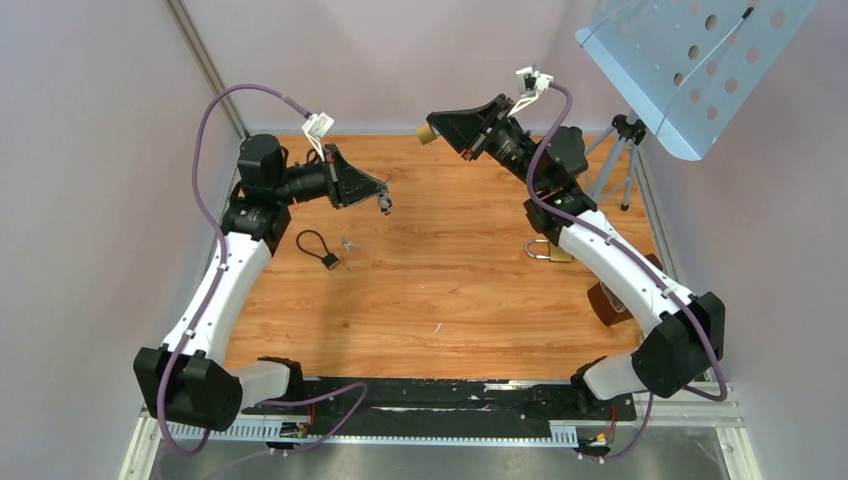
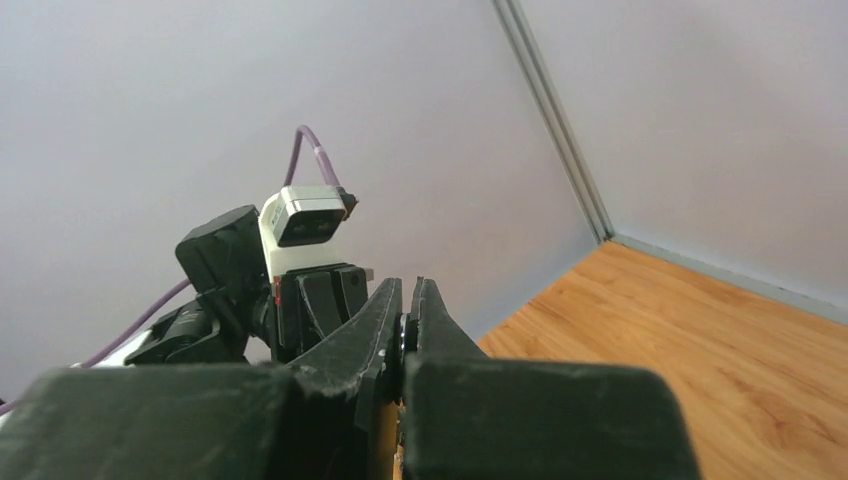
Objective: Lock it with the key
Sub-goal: Lock the lock, then place the key at the center of the board.
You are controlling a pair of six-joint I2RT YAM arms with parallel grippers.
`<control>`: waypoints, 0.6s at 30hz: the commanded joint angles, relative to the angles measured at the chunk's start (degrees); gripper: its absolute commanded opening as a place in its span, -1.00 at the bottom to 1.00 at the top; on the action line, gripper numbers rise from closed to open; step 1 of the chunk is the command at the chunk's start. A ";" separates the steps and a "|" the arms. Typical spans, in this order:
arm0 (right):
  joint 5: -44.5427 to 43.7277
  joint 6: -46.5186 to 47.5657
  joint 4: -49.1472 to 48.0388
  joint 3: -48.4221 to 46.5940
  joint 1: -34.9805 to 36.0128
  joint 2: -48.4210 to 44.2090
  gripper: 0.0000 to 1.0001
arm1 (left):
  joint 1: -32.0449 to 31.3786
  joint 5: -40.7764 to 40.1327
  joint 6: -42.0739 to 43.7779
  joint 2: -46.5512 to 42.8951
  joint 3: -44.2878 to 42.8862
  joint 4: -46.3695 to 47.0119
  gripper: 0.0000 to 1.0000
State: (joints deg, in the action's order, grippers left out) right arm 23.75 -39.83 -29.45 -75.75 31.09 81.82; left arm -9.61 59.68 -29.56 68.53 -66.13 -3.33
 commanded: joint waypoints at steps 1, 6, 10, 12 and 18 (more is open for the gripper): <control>-3.27 2.98 6.96 -0.59 -0.46 2.54 -1.00 | 0.36 -14.13 -0.79 3.64 0.16 -4.43 -1.00; -1.59 6.08 11.82 0.54 -0.65 8.16 -1.00 | 0.38 -23.94 -6.95 10.25 3.50 3.27 -1.00; -0.01 6.92 13.57 0.65 -0.68 13.84 -1.00 | 0.29 -29.27 -9.67 16.20 5.93 11.46 -1.00; 0.85 7.04 14.46 -0.09 -0.68 17.26 -1.00 | 0.20 -31.62 -9.27 20.05 5.51 13.18 -1.00; 3.44 8.01 15.98 -3.30 -0.26 27.81 -1.00 | 0.11 -31.66 -8.87 31.41 4.12 17.03 -1.00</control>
State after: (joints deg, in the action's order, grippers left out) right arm 24.51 -33.71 -13.45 -75.66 30.65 105.38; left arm -9.61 29.69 -37.28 96.07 -60.27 6.76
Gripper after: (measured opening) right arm 0.018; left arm 0.007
